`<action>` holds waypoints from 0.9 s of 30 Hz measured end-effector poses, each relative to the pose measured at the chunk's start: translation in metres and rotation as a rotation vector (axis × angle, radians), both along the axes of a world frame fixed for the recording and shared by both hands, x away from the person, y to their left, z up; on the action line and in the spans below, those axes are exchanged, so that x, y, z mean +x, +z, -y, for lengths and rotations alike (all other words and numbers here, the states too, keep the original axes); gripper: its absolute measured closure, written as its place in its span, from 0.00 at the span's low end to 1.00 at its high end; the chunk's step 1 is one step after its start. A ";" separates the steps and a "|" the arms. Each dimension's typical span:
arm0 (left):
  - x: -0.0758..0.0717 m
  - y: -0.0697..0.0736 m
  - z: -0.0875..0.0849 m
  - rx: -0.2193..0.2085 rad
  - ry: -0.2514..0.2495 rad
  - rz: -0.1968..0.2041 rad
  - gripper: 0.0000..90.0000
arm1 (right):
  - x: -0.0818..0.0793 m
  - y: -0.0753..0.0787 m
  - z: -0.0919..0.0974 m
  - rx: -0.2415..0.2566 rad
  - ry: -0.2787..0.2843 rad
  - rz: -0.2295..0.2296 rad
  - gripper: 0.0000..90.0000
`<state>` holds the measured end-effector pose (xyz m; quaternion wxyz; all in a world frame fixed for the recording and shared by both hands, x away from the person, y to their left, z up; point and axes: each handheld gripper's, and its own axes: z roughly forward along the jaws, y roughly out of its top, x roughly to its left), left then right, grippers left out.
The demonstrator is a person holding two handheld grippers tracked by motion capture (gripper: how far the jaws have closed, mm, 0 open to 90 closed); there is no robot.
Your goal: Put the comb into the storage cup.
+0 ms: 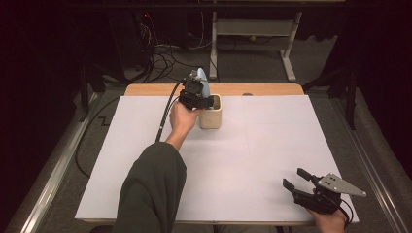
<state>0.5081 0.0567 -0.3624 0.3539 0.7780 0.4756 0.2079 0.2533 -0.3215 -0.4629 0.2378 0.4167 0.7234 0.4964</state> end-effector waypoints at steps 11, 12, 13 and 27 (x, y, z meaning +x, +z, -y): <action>-0.002 0.002 -0.008 -0.001 -0.006 -0.032 0.33 | 0.000 0.000 -0.001 0.000 0.000 -0.003 0.35; -0.003 0.003 -0.008 0.007 -0.009 -0.032 0.33 | 0.000 0.000 -0.001 0.000 0.000 -0.003 0.35; -0.003 0.003 -0.009 0.010 -0.010 -0.033 0.33 | 0.000 0.000 -0.001 -0.001 0.000 -0.002 0.35; -0.007 0.011 -0.021 -0.058 -0.032 -0.044 0.35 | 0.003 -0.001 0.003 0.028 -0.007 -0.021 0.35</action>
